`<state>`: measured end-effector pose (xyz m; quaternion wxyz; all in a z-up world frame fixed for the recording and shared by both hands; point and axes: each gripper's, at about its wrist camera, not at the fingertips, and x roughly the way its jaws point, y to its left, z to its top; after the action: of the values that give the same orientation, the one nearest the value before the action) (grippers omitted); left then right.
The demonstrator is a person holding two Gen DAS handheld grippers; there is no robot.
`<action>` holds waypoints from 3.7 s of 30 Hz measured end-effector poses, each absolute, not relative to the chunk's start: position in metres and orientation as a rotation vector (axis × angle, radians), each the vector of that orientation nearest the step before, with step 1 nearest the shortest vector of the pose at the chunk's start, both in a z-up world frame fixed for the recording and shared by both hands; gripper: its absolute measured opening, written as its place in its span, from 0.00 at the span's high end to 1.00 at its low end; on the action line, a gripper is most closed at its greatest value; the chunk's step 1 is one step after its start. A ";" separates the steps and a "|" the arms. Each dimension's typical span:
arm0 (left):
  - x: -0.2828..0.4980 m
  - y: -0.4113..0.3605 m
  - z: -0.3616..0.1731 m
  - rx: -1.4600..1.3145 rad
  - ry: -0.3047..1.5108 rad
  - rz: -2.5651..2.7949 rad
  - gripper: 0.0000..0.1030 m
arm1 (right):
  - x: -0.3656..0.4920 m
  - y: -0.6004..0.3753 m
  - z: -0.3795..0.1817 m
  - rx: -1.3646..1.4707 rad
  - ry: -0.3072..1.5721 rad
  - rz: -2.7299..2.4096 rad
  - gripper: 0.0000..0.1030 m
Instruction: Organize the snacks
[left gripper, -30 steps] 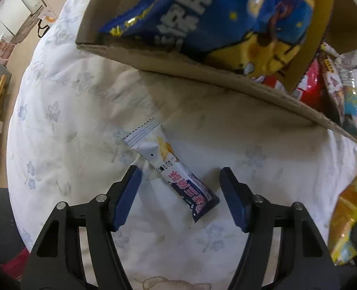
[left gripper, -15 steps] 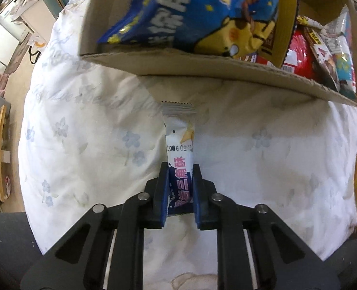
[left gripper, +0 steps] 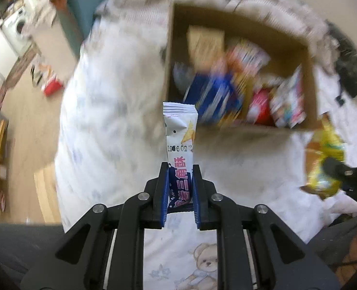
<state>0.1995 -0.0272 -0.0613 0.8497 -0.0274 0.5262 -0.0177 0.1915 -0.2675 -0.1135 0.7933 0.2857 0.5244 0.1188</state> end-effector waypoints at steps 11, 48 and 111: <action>0.266 -0.056 -0.060 0.104 1.060 -0.121 0.87 | 0.252 -0.277 -0.070 0.420 1.003 0.149 0.64; 0.331 -0.064 -0.050 0.002 1.022 -0.138 0.16 | 0.347 -0.236 -0.074 0.437 0.940 0.380 0.26; 0.138 0.019 -0.017 -0.057 0.717 0.000 0.00 | 0.135 -0.204 -0.055 0.067 0.660 0.075 0.00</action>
<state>0.1378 0.0186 -0.0170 0.9361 -0.0281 0.3506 0.0001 0.1354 -0.2044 -0.0547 0.9448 0.0329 0.3240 0.0368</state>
